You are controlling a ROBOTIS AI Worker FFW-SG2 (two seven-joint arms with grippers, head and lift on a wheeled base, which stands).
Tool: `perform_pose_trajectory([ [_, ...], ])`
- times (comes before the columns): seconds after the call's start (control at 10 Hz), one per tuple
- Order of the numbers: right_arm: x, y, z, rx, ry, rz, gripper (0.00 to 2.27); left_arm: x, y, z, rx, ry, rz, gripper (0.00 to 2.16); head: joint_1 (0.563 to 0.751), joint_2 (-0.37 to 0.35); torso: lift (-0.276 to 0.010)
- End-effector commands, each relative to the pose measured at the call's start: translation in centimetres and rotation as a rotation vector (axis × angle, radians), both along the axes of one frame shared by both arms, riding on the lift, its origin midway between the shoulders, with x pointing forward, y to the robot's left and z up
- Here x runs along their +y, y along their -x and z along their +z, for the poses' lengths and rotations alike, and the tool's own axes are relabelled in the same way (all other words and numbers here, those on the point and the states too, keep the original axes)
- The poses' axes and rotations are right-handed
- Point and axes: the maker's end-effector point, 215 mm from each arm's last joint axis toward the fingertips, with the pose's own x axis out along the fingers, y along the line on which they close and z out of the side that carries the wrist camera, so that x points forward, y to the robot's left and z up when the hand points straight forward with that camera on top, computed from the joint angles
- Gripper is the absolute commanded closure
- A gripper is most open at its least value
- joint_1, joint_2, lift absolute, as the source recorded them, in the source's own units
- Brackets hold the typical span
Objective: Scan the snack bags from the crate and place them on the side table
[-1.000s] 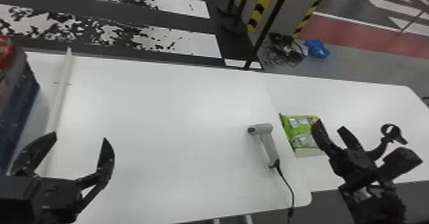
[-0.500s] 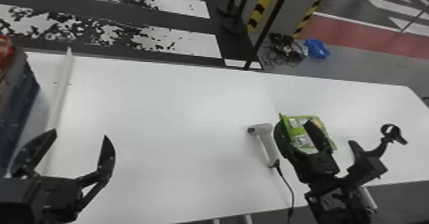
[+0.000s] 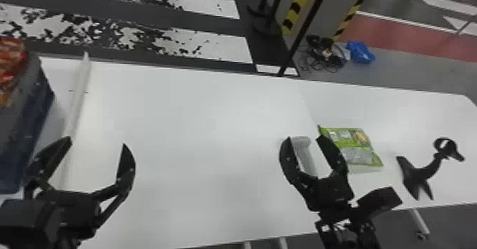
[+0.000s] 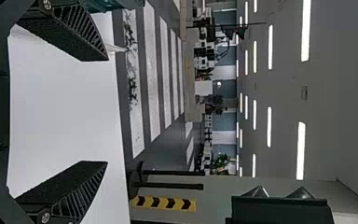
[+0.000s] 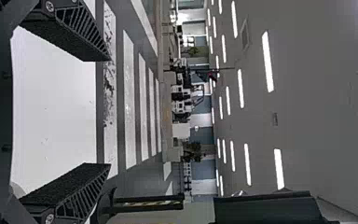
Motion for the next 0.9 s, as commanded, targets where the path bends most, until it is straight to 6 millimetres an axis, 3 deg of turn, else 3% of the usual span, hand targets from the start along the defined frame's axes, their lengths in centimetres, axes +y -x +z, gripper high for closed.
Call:
perform_pose_trajectory([
  [0.0,1.2,0.1,-0.6,0.011,0.022,0.013,0.08,0.3,-0.1,0.2,-0.012,0.0,0.009,0.08,0.695,-0.291,-0.094],
  [0.2,2.3,0.4,-1.8,0.031,0.023,0.023,0.08,0.5,-0.3,0.5,-0.018,-0.001,0.01,0.08,0.695,-0.261,-0.094],
  [0.4,2.3,0.5,-2.0,0.034,0.016,0.015,0.08,1.5,-0.8,2.5,-0.029,0.0,0.009,0.08,0.695,-0.25,-0.094],
  [0.6,2.4,0.8,-2.7,0.048,0.014,0.013,0.08,4.8,-1.9,5.0,-0.006,-0.01,0.039,0.08,0.695,-0.227,-0.094],
  [0.8,2.5,0.8,-2.7,0.049,0.013,0.014,0.08,10.4,-3.2,6.7,0.022,-0.07,0.102,0.08,0.695,-0.18,-0.094],
])
